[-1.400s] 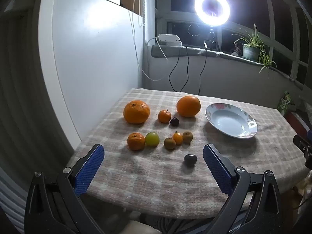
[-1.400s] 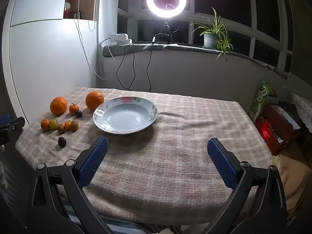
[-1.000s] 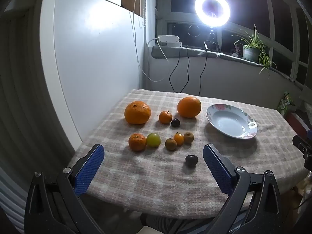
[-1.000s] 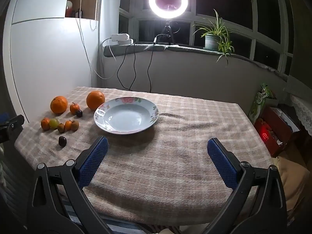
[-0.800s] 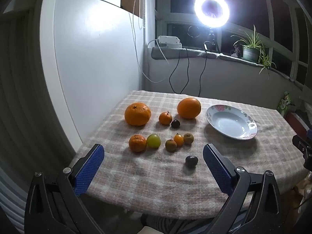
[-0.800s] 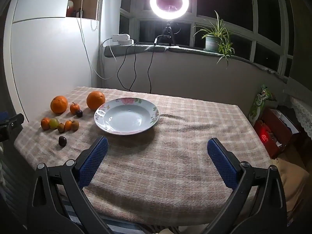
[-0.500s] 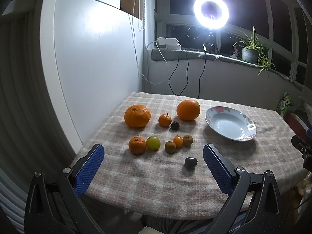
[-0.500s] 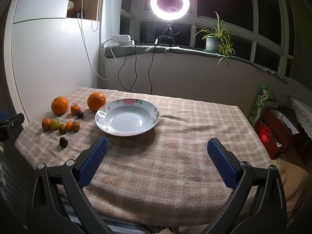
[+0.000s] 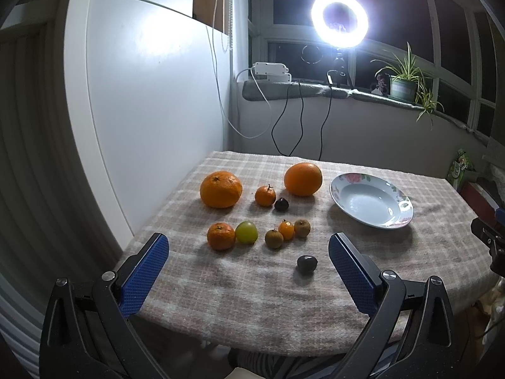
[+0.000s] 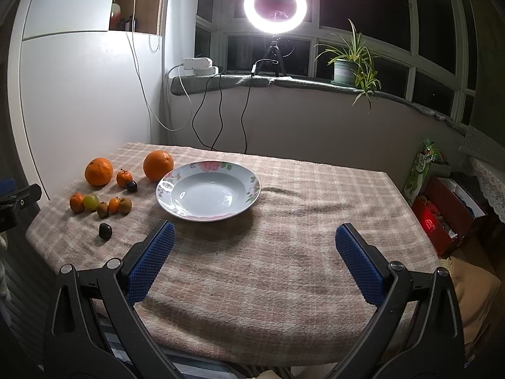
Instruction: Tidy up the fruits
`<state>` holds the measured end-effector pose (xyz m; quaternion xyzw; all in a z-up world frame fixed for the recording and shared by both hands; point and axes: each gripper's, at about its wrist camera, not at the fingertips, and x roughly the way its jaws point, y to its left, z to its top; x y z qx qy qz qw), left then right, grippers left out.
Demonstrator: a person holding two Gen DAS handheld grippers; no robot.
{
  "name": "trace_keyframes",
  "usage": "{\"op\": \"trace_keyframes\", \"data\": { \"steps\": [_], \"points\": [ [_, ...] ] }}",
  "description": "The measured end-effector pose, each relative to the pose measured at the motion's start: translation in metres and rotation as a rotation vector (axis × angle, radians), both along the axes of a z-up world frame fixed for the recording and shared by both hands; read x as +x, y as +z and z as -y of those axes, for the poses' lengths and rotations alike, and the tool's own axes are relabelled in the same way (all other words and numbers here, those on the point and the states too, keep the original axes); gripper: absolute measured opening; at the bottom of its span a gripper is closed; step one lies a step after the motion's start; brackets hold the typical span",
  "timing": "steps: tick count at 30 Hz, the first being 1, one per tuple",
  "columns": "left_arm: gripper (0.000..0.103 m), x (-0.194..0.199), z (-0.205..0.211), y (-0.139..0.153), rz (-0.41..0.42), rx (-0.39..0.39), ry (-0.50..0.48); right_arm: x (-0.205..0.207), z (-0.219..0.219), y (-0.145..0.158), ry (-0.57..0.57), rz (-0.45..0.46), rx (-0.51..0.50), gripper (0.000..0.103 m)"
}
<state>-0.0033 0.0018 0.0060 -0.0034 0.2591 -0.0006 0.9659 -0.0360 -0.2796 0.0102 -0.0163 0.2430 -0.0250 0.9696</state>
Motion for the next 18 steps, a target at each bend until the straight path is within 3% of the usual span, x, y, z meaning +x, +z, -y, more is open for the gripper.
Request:
{"op": "trace_keyframes", "data": {
  "steps": [18],
  "points": [
    [0.101, 0.0025, -0.0003, -0.0017, -0.012, -0.003, -0.004, 0.0001, -0.0036, 0.0014, 0.004, -0.002, -0.002, 0.103]
  ]
}}
